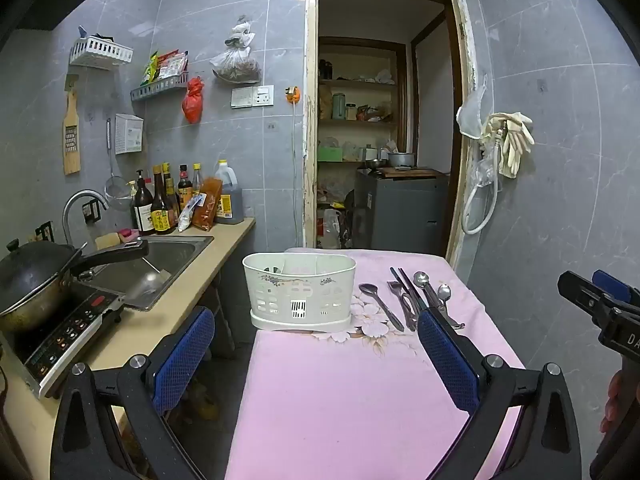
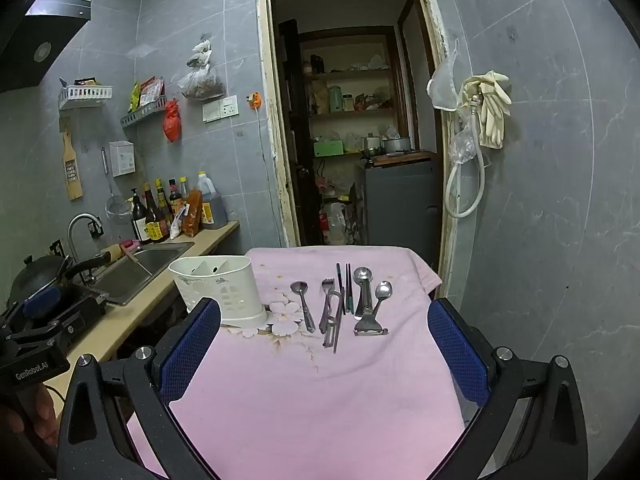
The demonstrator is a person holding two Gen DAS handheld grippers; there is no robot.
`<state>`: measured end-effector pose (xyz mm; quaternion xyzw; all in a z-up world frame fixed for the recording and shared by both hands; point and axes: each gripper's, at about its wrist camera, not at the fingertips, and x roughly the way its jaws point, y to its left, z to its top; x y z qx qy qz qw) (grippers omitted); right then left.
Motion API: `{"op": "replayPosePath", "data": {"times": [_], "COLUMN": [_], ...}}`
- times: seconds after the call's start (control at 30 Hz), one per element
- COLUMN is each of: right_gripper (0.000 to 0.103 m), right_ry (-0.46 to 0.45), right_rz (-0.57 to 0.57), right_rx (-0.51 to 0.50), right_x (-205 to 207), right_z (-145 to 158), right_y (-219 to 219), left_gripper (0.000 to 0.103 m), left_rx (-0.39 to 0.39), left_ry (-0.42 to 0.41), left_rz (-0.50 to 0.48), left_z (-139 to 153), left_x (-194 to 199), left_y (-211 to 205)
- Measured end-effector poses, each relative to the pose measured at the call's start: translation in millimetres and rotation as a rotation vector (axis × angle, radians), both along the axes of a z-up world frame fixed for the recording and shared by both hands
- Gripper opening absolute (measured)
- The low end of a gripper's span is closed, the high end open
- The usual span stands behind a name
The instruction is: Organize utensils
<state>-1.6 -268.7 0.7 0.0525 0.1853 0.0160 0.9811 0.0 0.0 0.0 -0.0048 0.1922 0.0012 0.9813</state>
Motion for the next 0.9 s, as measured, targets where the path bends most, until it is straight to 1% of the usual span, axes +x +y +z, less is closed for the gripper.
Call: {"op": "replayPosePath", "data": {"times": [0.53, 0.9], "right_gripper": [0.102, 0.102], "right_ry": [0.009, 0.015], "right_rz": [-0.001, 0.0], "right_rx": [0.0, -0.003], "right_x": [1.7, 2.1], "right_z": [-2.3, -1.0], "right_y": [-0.4, -0.9], "left_gripper": [0.102, 0.102], "left_rx": [-0.005, -0.007], "left_ry": [0.001, 0.004], "left_rz": [-0.007, -0.005], "left_z": [0.8, -4.4], "left_x": [-1.5, -1.0], "left_y": [0.0, -2.6]}}
